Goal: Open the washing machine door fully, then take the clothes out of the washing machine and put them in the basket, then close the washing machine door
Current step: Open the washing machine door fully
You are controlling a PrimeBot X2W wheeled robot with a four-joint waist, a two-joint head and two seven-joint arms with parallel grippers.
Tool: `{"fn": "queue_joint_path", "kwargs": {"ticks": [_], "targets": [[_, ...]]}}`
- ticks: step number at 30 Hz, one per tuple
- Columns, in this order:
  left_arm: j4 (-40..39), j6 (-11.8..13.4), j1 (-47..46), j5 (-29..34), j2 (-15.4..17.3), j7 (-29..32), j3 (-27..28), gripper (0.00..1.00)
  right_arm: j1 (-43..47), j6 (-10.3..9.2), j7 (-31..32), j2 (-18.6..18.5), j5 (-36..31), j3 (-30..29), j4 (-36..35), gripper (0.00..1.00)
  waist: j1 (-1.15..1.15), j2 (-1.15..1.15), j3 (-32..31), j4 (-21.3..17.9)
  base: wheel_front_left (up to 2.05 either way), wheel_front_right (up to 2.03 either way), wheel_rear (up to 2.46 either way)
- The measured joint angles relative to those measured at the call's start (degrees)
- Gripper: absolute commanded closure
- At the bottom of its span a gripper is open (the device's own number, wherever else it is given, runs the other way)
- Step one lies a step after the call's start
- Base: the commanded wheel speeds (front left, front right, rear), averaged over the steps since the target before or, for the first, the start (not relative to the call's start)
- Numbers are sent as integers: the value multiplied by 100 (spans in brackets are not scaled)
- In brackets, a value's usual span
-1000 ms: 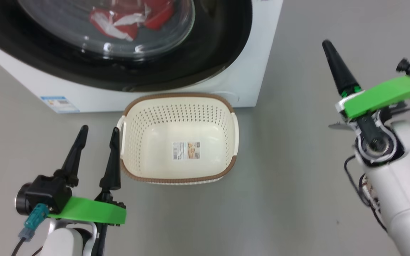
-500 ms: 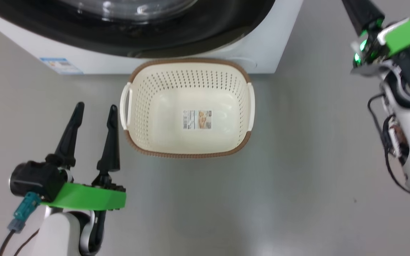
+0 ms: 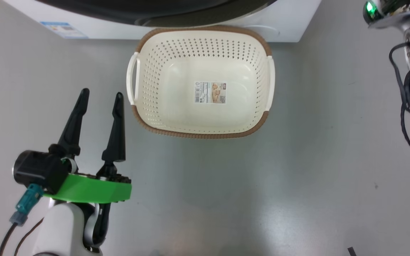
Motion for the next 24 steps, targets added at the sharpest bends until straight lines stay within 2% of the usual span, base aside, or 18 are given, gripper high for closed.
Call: {"fn": "queue_joint_path", "kwargs": {"ticks": [24], "targets": [[13,0,-97,-37,-11,0,-183,0,-866,0,508,-99,-224,70,164,100,0,0,507,339,0,0,0]]}}
